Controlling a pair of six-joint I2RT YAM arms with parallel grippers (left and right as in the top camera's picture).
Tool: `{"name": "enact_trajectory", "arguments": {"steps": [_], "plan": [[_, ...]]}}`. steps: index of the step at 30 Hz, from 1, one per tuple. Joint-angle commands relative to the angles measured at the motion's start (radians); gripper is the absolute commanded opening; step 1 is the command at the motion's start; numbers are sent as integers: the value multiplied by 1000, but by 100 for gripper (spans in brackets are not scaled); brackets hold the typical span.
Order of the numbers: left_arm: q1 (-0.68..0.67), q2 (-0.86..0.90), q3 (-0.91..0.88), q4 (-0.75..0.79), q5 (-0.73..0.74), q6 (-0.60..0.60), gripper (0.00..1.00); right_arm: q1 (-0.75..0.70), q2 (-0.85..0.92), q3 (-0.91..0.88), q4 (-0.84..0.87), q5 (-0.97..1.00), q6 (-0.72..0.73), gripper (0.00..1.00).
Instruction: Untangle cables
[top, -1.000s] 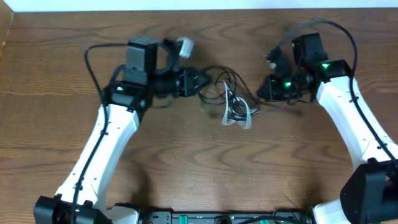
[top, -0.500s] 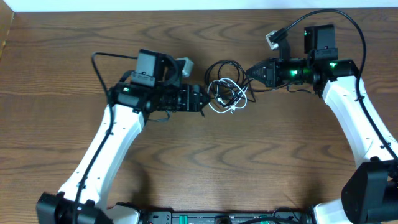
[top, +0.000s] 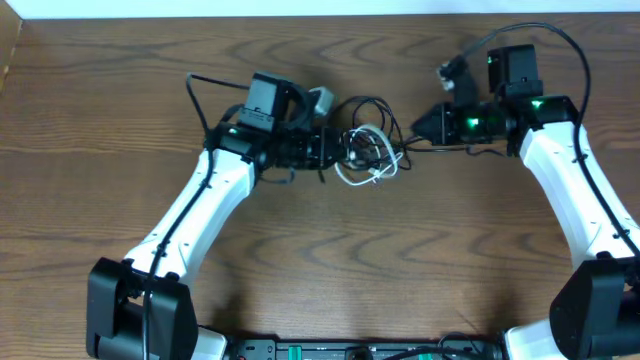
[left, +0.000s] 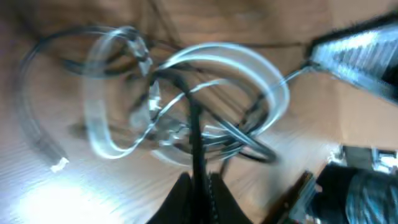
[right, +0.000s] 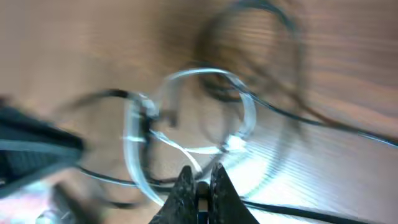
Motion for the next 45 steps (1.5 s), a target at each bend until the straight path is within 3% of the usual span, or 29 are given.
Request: {"name": "enact_trajectory", "arguments": {"steps": [1, 3, 8, 11, 12, 14, 15, 16, 18, 23, 26, 29, 31, 35, 38, 40, 43, 45], "plan": [[115, -59, 6, -98, -234, 20, 7, -95, 3, 10, -63, 404, 115, 1], [225, -119, 6, -120, -258, 18, 7, -161, 3, 10, -93, 487, 116, 1], [350, -210, 6, -124, -246, -22, 7, -265, 3, 10, -145, 596, 185, 1], [345, -211, 6, -105, 21, -25, 8, -281, 4, 10, -174, 690, 278, 1], [345, -211, 6, -106, 30, -25, 7, -280, 4, 10, -175, 680, 298, 1], [341, -211, 6, -116, 24, -11, 7, -272, 4, 10, -145, 521, 195, 1], [335, -211, 6, -125, 24, 2, 7, -263, 4, 10, -127, 401, 104, 5], [320, -208, 5, -130, 24, 18, 8, -246, 4, 10, -125, 266, 20, 33], [286, -195, 5, -150, 2, 29, 8, -222, 4, 10, -146, 197, -35, 55], [164, -134, 5, -293, -264, 65, 8, -130, 4, 10, -276, 270, -190, 84], [154, -120, 5, -319, -297, 65, 9, -120, 4, 10, -349, 274, -211, 93], [153, -117, 5, -320, -296, 65, 9, -107, 4, -9, -372, 317, -227, 86], [153, -117, 5, -320, -296, 65, 10, -98, 5, -57, -325, 355, -227, 75], [153, -117, 5, -322, -297, 65, 10, -88, 5, -233, -138, 355, -227, 71], [153, -116, 5, -322, -296, 65, 10, -77, 5, -377, 81, 324, -227, 62], [153, -116, 5, -322, -296, 65, 10, -56, 5, -416, 163, 301, -227, 47], [153, -116, 5, -322, -296, 65, 10, -31, 5, -420, 187, 294, -226, 7], [153, -116, 5, -322, -296, 65, 10, -18, 3, -419, 188, 294, -204, 1]]}}
